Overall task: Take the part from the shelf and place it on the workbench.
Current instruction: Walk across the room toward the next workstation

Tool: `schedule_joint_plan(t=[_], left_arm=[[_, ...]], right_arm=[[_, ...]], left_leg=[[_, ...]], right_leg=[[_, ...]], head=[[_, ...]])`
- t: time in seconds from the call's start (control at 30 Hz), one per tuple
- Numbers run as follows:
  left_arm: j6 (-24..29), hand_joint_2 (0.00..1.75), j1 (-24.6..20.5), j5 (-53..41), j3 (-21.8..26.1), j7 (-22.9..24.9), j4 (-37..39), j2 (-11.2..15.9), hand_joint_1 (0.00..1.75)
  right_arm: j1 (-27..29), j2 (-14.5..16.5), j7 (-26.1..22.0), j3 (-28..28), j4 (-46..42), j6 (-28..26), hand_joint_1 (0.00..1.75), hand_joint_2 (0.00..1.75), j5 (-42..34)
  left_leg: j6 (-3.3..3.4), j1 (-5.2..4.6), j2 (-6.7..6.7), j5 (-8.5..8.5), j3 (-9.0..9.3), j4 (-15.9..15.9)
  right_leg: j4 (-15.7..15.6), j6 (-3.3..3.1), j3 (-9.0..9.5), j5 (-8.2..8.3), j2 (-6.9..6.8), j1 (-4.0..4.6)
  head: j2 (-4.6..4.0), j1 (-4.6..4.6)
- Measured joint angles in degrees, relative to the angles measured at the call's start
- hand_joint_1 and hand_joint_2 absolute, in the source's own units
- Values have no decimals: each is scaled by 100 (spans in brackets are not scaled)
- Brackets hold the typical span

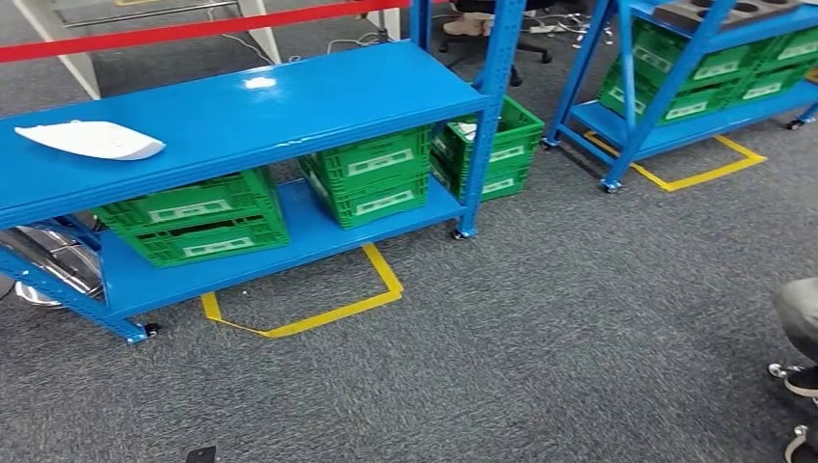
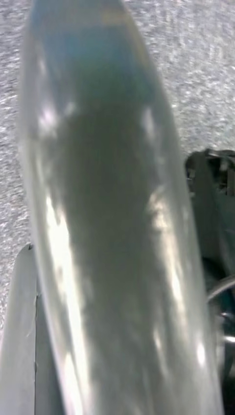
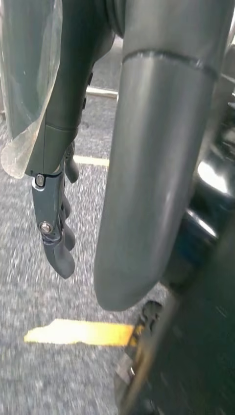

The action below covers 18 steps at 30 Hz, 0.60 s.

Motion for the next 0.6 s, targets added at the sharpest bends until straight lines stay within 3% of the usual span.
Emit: schedule_joint_plan(t=[0.03,0.1,0.17,0.2,0.23,0.27,0.33,0.4,0.47,0.53,0.6], left_arm=[[4,0,0,11,1,-23,0,14,0],[22,0,-18,17,2,-35,0,34,0],[58,0,-26,14,2,15,0,48,0],[83,0,-21,13,2,59,0,51,0],[108,0,-15,10,2,113,0,53,0],[140,0,-10,2,2,182,0,51,0],[209,0,-8,-28,2,342,0,50,0],[271,0,-7,-55,2,468,0,48,0],[303,0,17,-63,3,525,0,48,0],[315,0,40,-61,3,544,0,50,0],[319,0,23,-49,4,541,0,50,0]], right_arm=[[-12,-1,-15,-14,0,7,0,0,-9],[-18,-3,-33,-47,0,28,0,0,-31],[-6,-10,-47,-68,0,58,0,0,-33],[2,-18,-58,-72,0,70,0,0,-28],[10,-25,-73,-76,0,76,0,0,-23],[14,-33,-95,-86,0,77,0,0,-19],[16,-44,-133,-116,2,78,0,0,-1],[15,-46,-161,-149,5,81,0,0,17],[3,-45,-171,-173,7,84,0,0,18],[-5,-44,-168,-201,7,57,0,0,-15],[0,-44,-149,-257,7,-31,0,0,-102]], left_leg=[[31,21,-62,19,9,-28],[80,53,-198,41,15,-55],[96,59,-353,42,10,-51],[96,61,-433,40,13,-48],[92,67,-515,37,17,-44],[80,76,-599,31,23,-35],[26,88,-758,3,13,12],[-52,88,-889,-8,-28,55],[-124,102,-1002,16,-59,52],[-182,100,-880,-47,-105,146],[-228,88,-554,-323,-325,633]], right_leg=[[100,27,-43,-79,156,-12],[678,65,-337,-393,550,-43],[1451,86,-761,-672,675,-54],[1639,96,-897,-666,682,-56],[1603,103,-931,-539,688,-60],[1324,109,-849,-307,722,-70],[541,124,-551,104,966,-116],[144,98,-366,214,1157,-142],[132,20,-325,206,1083,-127],[115,-60,-296,222,947,-130],[102,-123,-278,203,804,-128]], head=[[0,13],[0,43],[0,53],[0,53],[0,53],[0,53],[0,55],[0,54],[0,53],[0,28],[0,-19]])
